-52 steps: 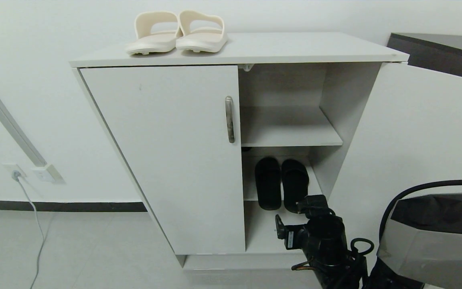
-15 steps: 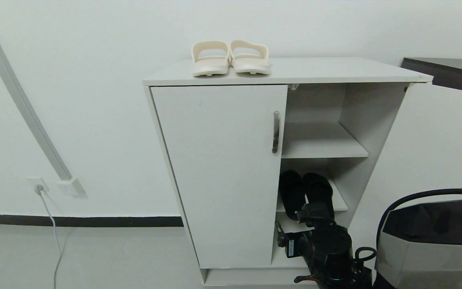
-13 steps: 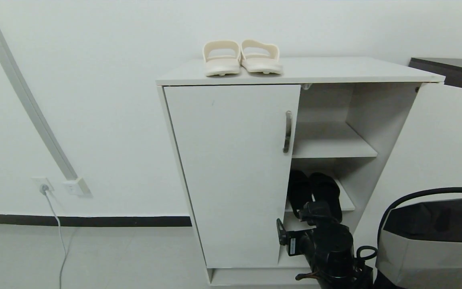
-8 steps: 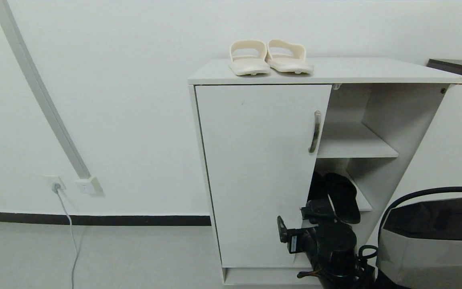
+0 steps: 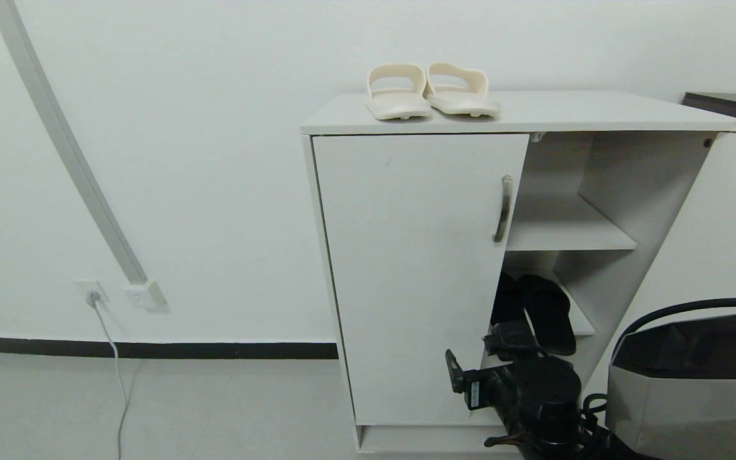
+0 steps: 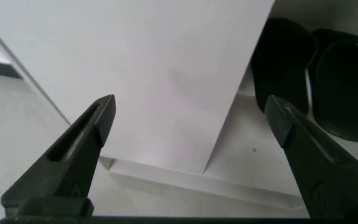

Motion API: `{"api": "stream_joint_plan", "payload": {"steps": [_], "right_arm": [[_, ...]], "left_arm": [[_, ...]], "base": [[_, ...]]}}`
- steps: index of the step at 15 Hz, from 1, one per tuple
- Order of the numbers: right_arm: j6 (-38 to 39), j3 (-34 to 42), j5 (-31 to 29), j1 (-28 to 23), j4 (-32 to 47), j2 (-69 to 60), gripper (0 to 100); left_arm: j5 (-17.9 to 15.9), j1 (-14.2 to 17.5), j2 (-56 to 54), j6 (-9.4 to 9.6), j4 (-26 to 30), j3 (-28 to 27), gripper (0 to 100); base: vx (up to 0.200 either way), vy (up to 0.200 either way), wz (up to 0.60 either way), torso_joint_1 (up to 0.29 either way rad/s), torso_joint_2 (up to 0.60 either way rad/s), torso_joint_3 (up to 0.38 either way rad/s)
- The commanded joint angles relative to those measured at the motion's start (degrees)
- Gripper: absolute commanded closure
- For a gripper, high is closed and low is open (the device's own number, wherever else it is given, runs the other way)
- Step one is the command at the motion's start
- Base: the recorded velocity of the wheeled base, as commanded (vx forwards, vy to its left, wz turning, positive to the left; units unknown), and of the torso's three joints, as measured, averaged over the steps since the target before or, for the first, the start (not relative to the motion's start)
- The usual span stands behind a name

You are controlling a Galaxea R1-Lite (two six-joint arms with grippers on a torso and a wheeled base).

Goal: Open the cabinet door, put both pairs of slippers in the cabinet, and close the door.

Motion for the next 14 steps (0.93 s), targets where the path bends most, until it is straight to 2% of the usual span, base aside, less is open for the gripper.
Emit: {"api": "stream_joint_plan", "payload": {"steps": [1, 14], "right_arm": [[-0.1, 0.5, 0.0, 0.1, -0.1, 0.3, 0], [-0.9, 1.5, 1.2, 0.4, -0.1, 0.4, 0]], "left_arm": [[0.0, 0.0, 0.1, -0.01, 0.0, 0.0, 100], [0.0, 0.0, 0.1, 0.25, 0.0, 0.0, 100]], "base": [[0.000, 0.000, 0.00, 0.000, 0.00, 0.000], [0.000, 0.000, 0.00, 0.000, 0.00, 0.000]]}}
